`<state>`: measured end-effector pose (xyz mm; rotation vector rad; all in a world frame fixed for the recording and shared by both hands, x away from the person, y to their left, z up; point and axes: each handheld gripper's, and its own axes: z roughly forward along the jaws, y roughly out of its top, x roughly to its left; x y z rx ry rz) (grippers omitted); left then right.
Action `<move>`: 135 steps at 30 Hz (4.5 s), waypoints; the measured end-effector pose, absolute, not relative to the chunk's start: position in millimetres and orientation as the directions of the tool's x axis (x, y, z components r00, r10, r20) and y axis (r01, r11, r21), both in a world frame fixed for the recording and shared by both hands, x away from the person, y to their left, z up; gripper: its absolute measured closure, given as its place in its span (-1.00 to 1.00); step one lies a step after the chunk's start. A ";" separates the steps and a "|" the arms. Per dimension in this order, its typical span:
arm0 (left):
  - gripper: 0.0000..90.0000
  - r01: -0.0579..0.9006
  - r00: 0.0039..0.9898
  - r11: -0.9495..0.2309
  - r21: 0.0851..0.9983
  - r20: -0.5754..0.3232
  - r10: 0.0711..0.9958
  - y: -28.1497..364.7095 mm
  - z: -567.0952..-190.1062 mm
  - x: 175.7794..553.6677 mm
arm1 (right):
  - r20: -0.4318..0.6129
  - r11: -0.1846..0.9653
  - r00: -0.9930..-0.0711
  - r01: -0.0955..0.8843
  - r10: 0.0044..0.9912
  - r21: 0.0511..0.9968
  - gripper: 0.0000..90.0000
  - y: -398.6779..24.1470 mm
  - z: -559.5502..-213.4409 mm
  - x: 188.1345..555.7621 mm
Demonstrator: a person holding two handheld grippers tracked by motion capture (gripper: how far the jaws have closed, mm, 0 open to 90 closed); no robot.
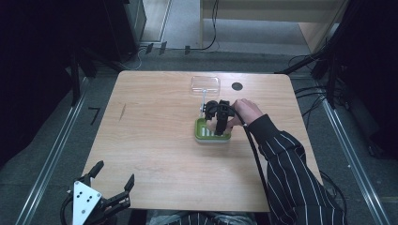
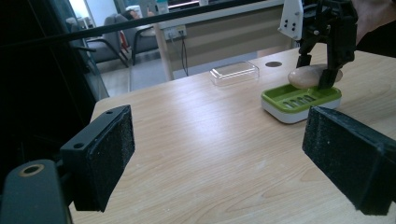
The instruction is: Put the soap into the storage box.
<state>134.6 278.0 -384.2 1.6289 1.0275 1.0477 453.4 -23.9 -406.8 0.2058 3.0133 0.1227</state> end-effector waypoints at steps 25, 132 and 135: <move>-0.79 0.172 0.259 -0.232 0.957 0.183 0.948 282.8 -384.2 124.8 | -0.104 0.991 -0.988 0.102 0.111 0.089 -0.25 -8.3 -426.8 462.7; -0.79 0.146 0.349 -0.252 0.957 0.189 0.918 267.3 -383.5 149.4 | -0.115 0.751 -0.743 0.656 0.660 0.073 -0.95 -156.6 -450.4 331.6; -0.79 0.147 0.347 -0.252 0.956 0.189 0.919 267.3 -383.5 149.6 | -0.118 0.748 -0.739 0.660 0.663 0.072 -0.95 -161.2 -452.1 325.1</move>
